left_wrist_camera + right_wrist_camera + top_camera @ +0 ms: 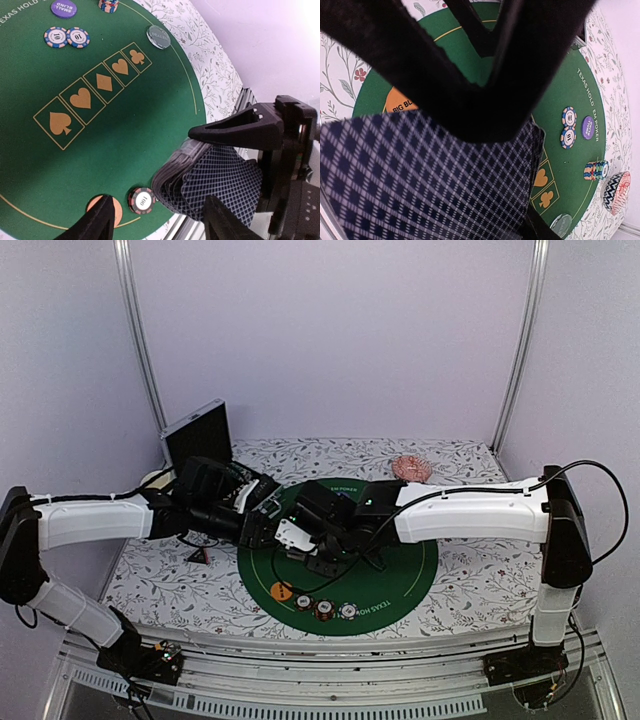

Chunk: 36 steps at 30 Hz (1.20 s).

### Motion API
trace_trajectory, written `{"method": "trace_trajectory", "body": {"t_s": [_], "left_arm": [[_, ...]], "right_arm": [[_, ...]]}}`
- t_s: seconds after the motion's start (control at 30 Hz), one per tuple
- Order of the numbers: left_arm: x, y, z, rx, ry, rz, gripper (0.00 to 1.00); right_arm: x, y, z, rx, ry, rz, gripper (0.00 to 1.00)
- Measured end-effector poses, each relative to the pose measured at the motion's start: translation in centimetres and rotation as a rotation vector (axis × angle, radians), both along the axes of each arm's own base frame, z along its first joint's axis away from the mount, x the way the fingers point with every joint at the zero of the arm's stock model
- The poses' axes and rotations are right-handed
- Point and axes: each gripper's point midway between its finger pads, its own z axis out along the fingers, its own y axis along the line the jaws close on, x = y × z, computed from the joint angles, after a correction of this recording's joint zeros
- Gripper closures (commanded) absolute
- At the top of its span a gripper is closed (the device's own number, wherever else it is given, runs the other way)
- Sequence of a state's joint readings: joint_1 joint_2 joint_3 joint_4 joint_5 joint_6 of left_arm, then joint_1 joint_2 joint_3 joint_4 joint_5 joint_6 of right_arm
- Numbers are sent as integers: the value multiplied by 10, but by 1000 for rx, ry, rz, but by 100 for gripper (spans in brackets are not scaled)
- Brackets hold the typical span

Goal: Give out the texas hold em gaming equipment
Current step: Pass from the right arm to the left

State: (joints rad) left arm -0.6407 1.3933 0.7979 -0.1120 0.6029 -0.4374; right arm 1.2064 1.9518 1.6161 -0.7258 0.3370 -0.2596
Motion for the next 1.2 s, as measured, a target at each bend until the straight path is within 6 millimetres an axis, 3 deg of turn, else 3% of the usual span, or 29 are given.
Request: {"method": "trace_trajectory", "body": {"t_s": [0.23, 0.5, 0.73, 1.03, 1.2], "left_arm": [[2, 1, -6, 4, 24, 4, 28], [0, -12, -21, -39, 94, -44, 32], [1, -27, -19, -116, 112, -91, 52], [-1, -27, -24, -141, 149, -87, 98], [-5, -24, -25, -149, 152, -84, 100]], "right_arm": [[2, -1, 2, -5, -15, 0, 60], [4, 2, 5, -8, -39, 27, 60], [12, 6, 2, 10, -65, 45, 61], [14, 4, -5, -13, -77, 71, 61], [13, 4, -8, -12, -72, 80, 53]]}}
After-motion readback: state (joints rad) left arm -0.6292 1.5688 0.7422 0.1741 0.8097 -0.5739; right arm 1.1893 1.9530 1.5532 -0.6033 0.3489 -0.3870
